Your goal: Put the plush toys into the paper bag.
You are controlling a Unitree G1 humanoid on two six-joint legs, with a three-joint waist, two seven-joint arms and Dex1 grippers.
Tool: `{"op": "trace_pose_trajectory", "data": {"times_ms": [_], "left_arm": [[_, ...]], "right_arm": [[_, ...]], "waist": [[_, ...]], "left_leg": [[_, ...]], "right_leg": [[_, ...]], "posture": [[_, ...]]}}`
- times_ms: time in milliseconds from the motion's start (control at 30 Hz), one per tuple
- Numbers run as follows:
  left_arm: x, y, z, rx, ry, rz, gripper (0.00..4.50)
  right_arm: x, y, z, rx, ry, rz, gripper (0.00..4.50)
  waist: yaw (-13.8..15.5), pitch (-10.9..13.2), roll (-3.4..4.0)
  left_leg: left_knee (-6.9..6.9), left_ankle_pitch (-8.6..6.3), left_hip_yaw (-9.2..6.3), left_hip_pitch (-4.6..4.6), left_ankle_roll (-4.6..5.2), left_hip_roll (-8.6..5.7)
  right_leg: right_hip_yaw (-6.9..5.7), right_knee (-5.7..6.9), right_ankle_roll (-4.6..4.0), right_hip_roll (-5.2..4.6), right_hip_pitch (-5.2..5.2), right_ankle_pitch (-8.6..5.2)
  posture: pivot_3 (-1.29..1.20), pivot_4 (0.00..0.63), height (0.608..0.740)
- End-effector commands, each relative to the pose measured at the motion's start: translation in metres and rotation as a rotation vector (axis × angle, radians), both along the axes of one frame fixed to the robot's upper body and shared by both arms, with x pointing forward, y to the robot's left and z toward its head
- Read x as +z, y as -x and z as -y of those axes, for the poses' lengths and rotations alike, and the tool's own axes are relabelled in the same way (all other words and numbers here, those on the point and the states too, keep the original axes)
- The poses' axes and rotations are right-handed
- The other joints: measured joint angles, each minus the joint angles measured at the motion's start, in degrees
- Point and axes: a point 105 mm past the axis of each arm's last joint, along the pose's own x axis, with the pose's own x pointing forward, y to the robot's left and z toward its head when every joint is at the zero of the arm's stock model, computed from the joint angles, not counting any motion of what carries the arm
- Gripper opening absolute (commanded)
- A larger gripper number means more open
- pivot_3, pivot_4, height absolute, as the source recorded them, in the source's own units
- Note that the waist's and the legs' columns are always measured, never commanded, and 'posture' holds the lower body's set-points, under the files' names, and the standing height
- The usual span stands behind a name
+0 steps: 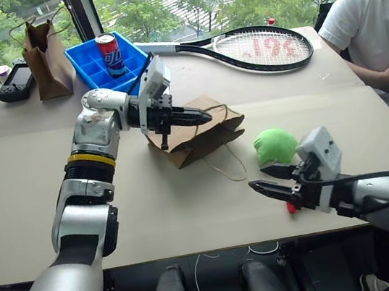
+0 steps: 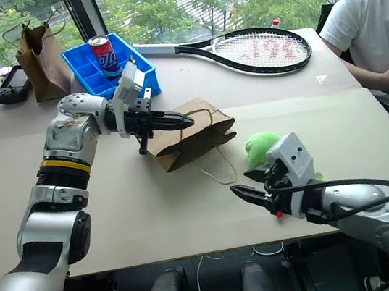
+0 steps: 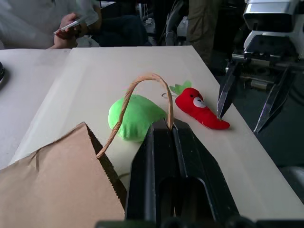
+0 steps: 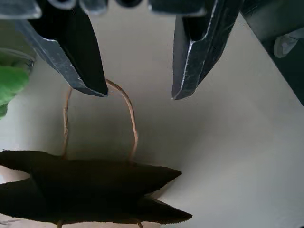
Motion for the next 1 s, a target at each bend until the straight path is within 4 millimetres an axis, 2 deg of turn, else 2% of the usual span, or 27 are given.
{"op": "trace_pose_trajectory", "data": {"times_ms": [33,133,367,467,600,733,833,900,1000], "left_arm": [[0.015,0.009,0.003,0.003,0.052,0.010,0.00],[0.012,0.014,0.003,0.006,0.037,0.000,0.00],[0.021,0.020,0.006,0.012,0.084,-0.034,0.00],[0.025,0.020,0.001,0.016,0.055,-0.003,0.00],[0.033,0.018,-0.001,0.027,0.066,0.005,0.00],[0.033,0.018,0.000,0.043,0.075,0.003,0.00],[0.037,0.018,-0.001,0.059,0.099,-0.007,0.00],[0.046,0.014,-0.006,0.089,0.119,0.002,0.00],[0.064,0.001,-0.023,0.175,0.147,0.009,0.00]], "right_arm": [[0.004,-0.024,-0.006,-0.080,0.011,0.094,0.99],[0.005,-0.046,-0.008,-0.136,0.021,0.133,0.05],[-0.008,-0.071,-0.025,-0.123,0.026,0.132,0.05],[-0.020,-0.088,-0.033,-0.122,0.062,0.147,0.05],[-0.026,-0.101,-0.043,-0.097,0.101,0.177,0.05],[-0.027,-0.104,-0.045,-0.079,0.117,0.190,0.05],[-0.036,-0.101,-0.047,-0.059,0.123,0.170,0.05],[-0.044,-0.098,-0.051,-0.038,0.131,0.151,0.05],[-0.052,-0.093,-0.060,-0.005,0.142,0.128,0.05]], "waist": [[-0.16,0.00,0.00],[-0.16,0.00,0.00],[-0.04,0.00,0.02],[-0.18,0.00,0.02],[-0.23,0.01,0.04],[-0.13,0.01,0.04],[-0.12,0.01,0.04],[-0.16,0.01,0.04],[-0.22,0.01,0.04]], "left_leg": [[0.00,0.01,-0.02,-0.01,0.01,0.01],[0.01,0.03,-0.12,-0.09,0.05,0.04],[0.01,0.04,-0.21,-0.18,0.05,0.08],[0.02,0.04,-0.22,-0.22,0.05,0.08],[0.02,0.06,-0.24,-0.21,0.06,0.09],[0.02,0.06,-0.25,-0.25,0.06,0.09],[0.02,0.06,-0.25,-0.28,0.06,0.09],[0.02,0.06,-0.26,-0.28,0.06,0.10],[0.02,0.07,-0.27,-0.28,0.06,0.11]], "right_leg": [[0.05,0.01,-0.01,0.06,-0.01,0.00],[0.11,0.02,-0.02,0.21,-0.03,0.01],[0.15,0.01,-0.01,0.37,-0.03,0.00],[0.16,0.00,-0.01,0.39,-0.05,0.01],[0.16,0.04,-0.02,0.43,-0.06,0.01],[0.17,0.02,-0.01,0.44,-0.08,0.01],[0.16,0.02,-0.01,0.44,-0.09,0.00],[0.16,0.03,-0.01,0.44,-0.10,0.01],[0.16,0.08,-0.01,0.46,-0.13,0.01]], "posture": [[0.00,0.150,0.735],[0.00,0.150,0.735],[0.00,0.150,0.735],[0.00,0.150,0.735],[0.00,0.150,0.735],[0.00,0.150,0.735],[0.00,0.150,0.735],[0.00,0.150,0.735],[0.00,0.150,0.735]]}}
